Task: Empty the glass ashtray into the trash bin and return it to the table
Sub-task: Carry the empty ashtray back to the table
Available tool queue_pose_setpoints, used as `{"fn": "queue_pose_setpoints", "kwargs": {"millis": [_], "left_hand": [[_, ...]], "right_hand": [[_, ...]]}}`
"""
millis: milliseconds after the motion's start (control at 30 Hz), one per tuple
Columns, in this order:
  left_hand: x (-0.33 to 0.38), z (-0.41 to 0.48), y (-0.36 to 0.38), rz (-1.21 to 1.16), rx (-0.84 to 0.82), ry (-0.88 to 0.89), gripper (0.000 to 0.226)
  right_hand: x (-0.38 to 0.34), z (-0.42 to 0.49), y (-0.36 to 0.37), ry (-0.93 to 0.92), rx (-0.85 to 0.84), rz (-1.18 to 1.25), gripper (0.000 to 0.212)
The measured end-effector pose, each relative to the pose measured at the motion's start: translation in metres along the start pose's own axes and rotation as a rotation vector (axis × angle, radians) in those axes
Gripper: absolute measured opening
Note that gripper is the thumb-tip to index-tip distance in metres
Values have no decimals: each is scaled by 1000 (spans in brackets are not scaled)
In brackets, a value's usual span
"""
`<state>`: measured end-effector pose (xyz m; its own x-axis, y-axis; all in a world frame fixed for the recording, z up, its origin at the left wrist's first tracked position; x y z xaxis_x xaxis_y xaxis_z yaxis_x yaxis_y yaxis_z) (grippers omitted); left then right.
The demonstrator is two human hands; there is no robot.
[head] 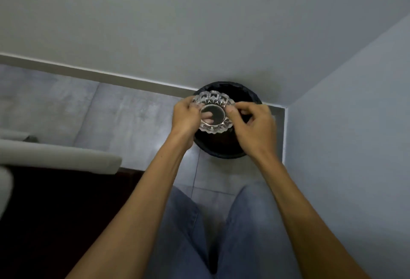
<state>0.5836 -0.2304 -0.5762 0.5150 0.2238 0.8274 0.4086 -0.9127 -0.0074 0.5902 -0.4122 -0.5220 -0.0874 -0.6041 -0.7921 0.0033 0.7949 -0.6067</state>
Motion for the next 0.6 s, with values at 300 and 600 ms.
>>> {"fn": "queue_pose_setpoints", "kwargs": {"millis": [300,600], "left_hand": [[148,-177,-74,-183,202,4,30],[245,-326,-179,-226,441,65,30]], "right_hand": [[-190,-55,-69,5,-309,-12,38],[-353,-128,-95,-98,-487,3,32]]}}
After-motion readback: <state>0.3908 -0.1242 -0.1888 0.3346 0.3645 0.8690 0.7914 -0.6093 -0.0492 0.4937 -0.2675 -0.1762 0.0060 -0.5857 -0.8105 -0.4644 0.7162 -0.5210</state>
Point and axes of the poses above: each hand's wrist, its own z-axis towards the middle knuckle, its own y-axis out of the palm, x = y × z, the point moved 7 cm from there along z, towards the middle knuckle, and after that the axes turned 2 degrees about -z, right-handed, at the moved point
